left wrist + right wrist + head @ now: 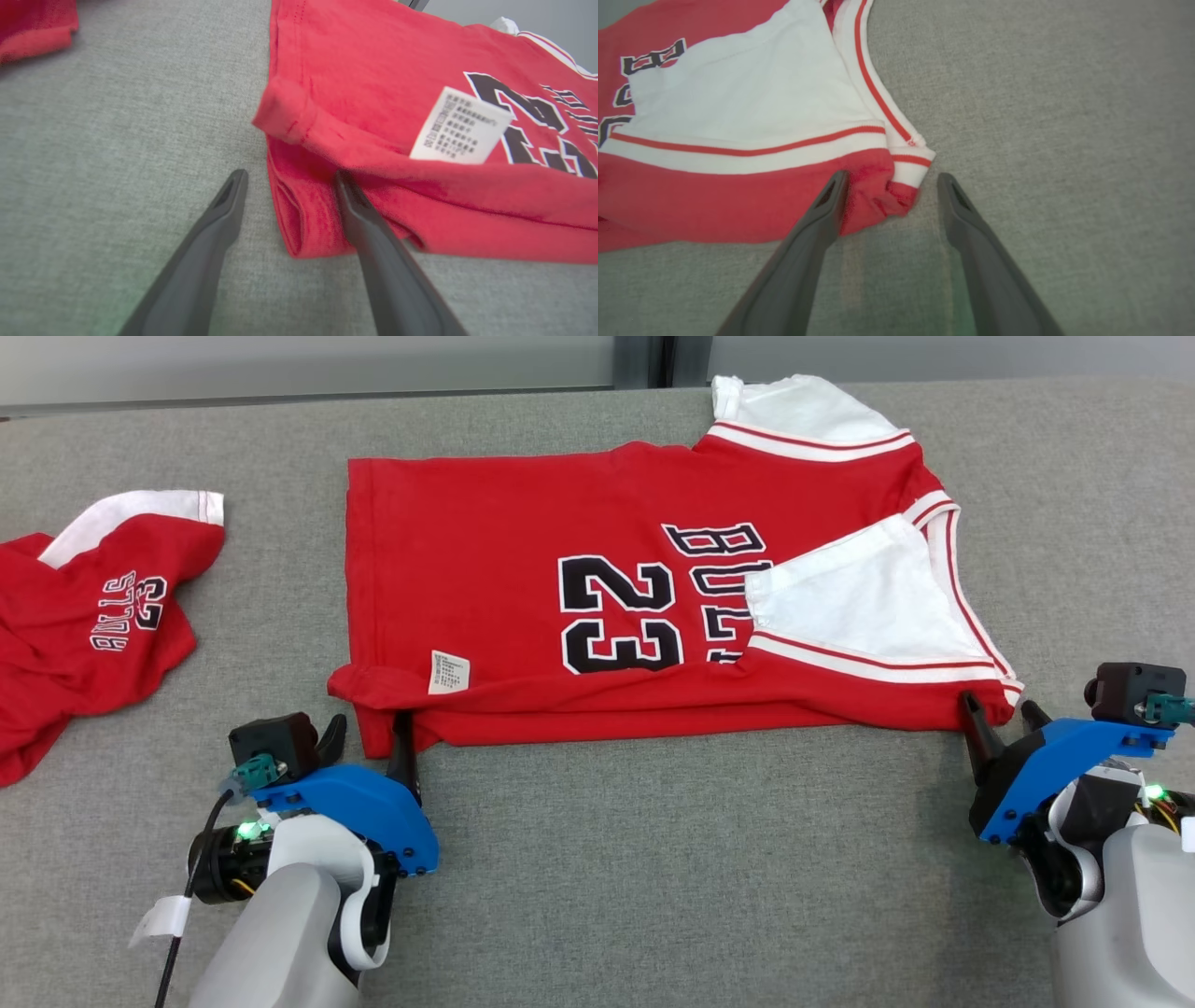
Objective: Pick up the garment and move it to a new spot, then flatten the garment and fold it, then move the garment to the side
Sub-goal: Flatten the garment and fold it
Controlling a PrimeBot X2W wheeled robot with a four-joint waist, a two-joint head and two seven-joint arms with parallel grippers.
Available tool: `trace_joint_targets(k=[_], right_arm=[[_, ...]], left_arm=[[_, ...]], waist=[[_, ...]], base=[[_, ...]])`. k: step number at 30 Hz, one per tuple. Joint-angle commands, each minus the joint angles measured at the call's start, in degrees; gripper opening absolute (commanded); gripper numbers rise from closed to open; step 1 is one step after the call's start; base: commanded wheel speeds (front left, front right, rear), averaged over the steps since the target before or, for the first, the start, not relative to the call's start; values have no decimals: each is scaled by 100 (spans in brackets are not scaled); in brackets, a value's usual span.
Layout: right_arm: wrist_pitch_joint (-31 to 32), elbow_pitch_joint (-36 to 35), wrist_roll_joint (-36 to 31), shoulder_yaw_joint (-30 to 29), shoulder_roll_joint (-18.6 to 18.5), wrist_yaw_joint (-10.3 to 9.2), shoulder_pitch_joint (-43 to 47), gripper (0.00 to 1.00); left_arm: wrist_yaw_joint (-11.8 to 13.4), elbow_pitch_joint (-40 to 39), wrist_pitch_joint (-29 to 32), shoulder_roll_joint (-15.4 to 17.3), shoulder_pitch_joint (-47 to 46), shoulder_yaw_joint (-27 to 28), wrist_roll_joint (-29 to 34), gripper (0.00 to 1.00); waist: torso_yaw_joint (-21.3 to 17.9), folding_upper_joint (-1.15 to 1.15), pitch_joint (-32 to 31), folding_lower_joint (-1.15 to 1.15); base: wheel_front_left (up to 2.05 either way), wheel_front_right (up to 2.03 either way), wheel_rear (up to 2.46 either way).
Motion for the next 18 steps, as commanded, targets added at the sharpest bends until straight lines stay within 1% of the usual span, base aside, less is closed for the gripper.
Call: trace_joint_targets(k=[1, 2, 3, 4, 5, 6, 7, 8, 12, 15, 18], right_arm=[[24, 101, -64, -39, 0, 3, -87, 100], [52, 192, -46, -33, 3, 3, -121, 100], [61, 270, -4, -27, 6, 3, -150, 100], [85, 359, 31, 18, 13, 3, -165, 100], [108, 442, 67, 69, 19, 4, -184, 100], [112, 492, 117, 124, 25, 4, -206, 62], [69, 518, 159, 168, 38, 9, -226, 3], [56, 551, 201, 200, 40, 9, -237, 0], [-88, 458, 339, 142, 4, 4, -252, 0], [-154, 210, 422, 46, -18, 3, -114, 0], [-68, -162, 486, -47, -50, 3, 147, 0]], left_arm=[[-50, 143, 118, -4, 3, -76, 4, 100], [-94, 185, 164, -8, -14, -112, 0, 96], [-144, 228, 216, -11, -17, -149, -4, 51], [-201, 262, 258, -23, -20, -188, -17, 22], [-257, 297, 286, -32, -34, -229, -30, 0], [-309, 340, 338, -40, -35, -263, -56, 0], [-349, 368, 357, -43, -31, -282, -71, 0], [-374, 390, 345, -35, -27, -287, -72, 0], [-526, 369, 259, -4, 23, -322, -107, 0], [-624, 252, 205, 78, 96, -335, -124, 0], [-689, 39, 230, 187, 265, -380, -127, 0]], waist=[[24, 0, 32, 0], [29, 0, 42, 0], [35, 0, 51, 0], [42, 0, 58, 0], [48, 0, 61, 0], [54, 0, 61, 0], [60, 0, 59, 0], [67, 0, 49, 0], [132, 0, -61, 0], [180, 0, -202, 0], [214, 0, -386, 0]], base=[[0, 0, 0], [0, 0, 0], [0, 0, 0], [0, 0, 0], [0, 0, 0], [0, 0, 0], [0, 0, 0], [0, 0, 0], [0, 0, 0], [0, 0, 0], [0, 0, 0]])
